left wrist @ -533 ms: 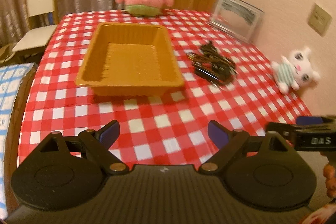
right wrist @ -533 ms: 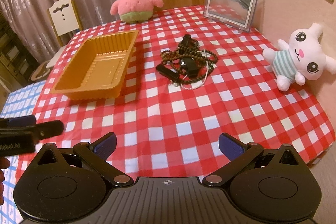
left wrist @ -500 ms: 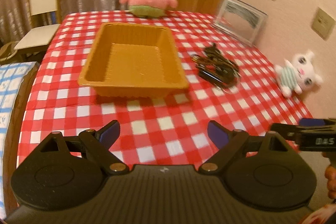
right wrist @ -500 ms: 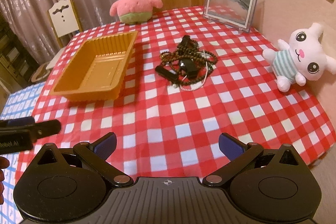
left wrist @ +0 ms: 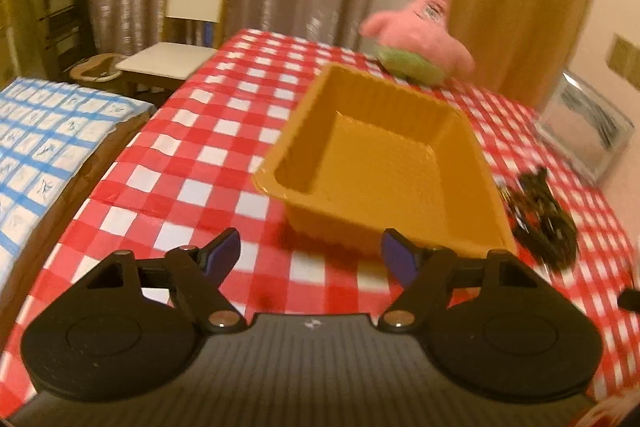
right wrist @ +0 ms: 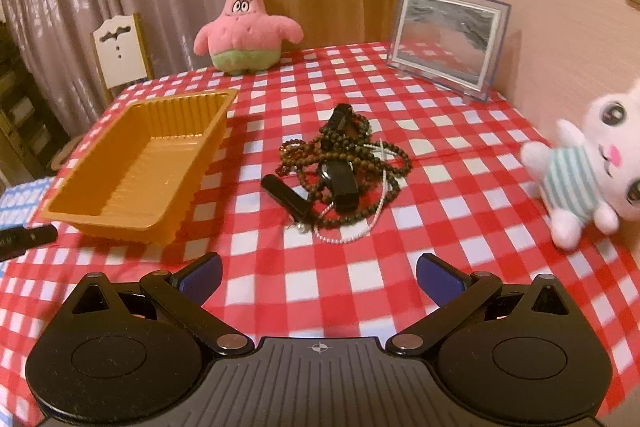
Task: Organize jewelry
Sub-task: 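Grasp the orange tray's rim with the left tool and lift it, then grasp a black stick-shaped item from the pile with the right tool while left holds tray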
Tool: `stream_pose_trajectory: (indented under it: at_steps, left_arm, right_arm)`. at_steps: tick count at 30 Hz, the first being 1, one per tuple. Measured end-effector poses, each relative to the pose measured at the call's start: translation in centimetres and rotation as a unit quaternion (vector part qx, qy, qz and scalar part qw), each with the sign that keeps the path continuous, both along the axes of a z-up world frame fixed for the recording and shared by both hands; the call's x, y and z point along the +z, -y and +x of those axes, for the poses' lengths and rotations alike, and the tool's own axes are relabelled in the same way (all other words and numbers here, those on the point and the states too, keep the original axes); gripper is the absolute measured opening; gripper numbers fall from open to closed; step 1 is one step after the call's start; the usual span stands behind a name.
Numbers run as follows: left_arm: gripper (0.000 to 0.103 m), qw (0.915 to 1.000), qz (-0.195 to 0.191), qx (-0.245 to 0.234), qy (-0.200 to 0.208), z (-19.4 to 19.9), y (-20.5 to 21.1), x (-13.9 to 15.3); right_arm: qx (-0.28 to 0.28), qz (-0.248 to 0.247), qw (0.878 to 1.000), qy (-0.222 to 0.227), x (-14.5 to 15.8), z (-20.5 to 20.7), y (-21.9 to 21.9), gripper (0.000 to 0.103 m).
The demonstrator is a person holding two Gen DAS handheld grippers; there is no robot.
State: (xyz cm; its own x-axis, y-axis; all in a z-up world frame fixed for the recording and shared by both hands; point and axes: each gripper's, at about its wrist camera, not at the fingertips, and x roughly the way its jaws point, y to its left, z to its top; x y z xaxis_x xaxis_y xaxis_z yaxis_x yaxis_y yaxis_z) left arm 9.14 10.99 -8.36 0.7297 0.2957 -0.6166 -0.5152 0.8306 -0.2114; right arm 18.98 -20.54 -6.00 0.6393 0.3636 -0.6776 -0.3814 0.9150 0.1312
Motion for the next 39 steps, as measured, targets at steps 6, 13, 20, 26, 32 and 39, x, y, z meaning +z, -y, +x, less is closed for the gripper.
stream_pose_trajectory:
  at_steps: [6, 13, 20, 26, 32, 39]
  left_arm:
    - [0.069, 0.9964, -0.04, 0.064, 0.04, 1.9, -1.9, -1.7]
    - [0.045, 0.994, -0.022, 0.099, 0.041, 4.6, -2.5, -3.3]
    - [0.026, 0.9907, 0.043, 0.126, 0.028, 6.1, -1.3, -3.9]
    - [0.025, 0.9868, 0.118, 0.103, 0.039, 6.3, 0.0, -2.9]
    - [0.024, 0.9801, 0.17, 0.094, 0.044, 7.1, 0.7, -2.6]
    - [0.023, 0.9764, 0.186, 0.101, 0.045, 7.9, 0.9, -2.2]
  right_arm:
    - [0.012, -0.002, 1.0, -0.01, -1.2, 3.6, -1.0, 0.103]
    - [0.03, -0.003, 0.999, -0.012, -2.0, 7.2, -1.7, 0.103]
    - [0.049, -0.008, 0.998, -0.026, -3.1, 9.2, -1.9, 0.103]
    - [0.07, -0.005, 0.997, -0.027, -3.7, 10.0, -1.8, 0.103]
    - [0.104, 0.0, 0.995, -0.011, -4.0, 10.5, -2.2, 0.082]
    - [0.151, -0.001, 0.988, 0.012, -4.1, 10.6, -2.9, 0.055]
